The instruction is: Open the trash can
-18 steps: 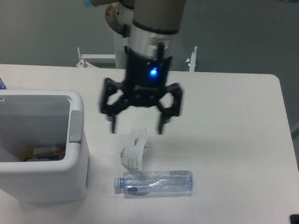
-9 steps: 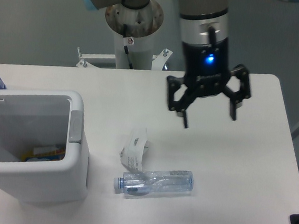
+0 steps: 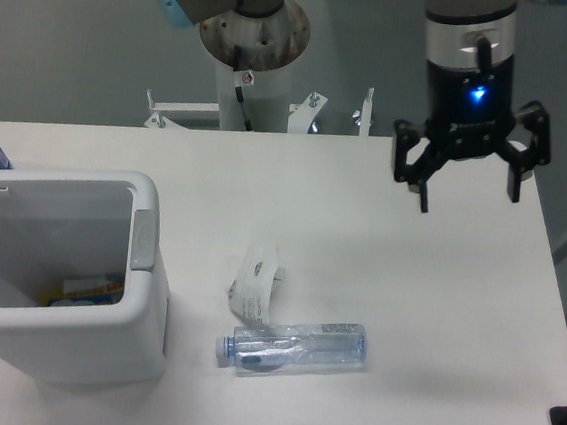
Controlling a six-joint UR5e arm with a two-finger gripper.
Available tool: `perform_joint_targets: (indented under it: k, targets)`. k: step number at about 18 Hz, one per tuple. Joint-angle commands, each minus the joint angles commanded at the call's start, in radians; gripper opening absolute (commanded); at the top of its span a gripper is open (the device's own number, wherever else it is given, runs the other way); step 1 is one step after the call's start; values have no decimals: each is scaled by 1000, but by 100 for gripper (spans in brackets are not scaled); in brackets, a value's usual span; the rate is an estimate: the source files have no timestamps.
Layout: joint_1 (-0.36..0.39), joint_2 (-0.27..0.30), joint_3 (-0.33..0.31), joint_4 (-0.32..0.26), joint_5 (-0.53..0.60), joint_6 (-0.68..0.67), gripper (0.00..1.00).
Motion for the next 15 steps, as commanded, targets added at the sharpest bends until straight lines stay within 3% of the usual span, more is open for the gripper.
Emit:
perform_joint_targets:
  k: [5,10,15]
  targets:
    - [8,17,-29,-48,138,135,100]
    - [18,34,-41,-101,152,357,100]
    - [26,46,-55,-101,151,378,100]
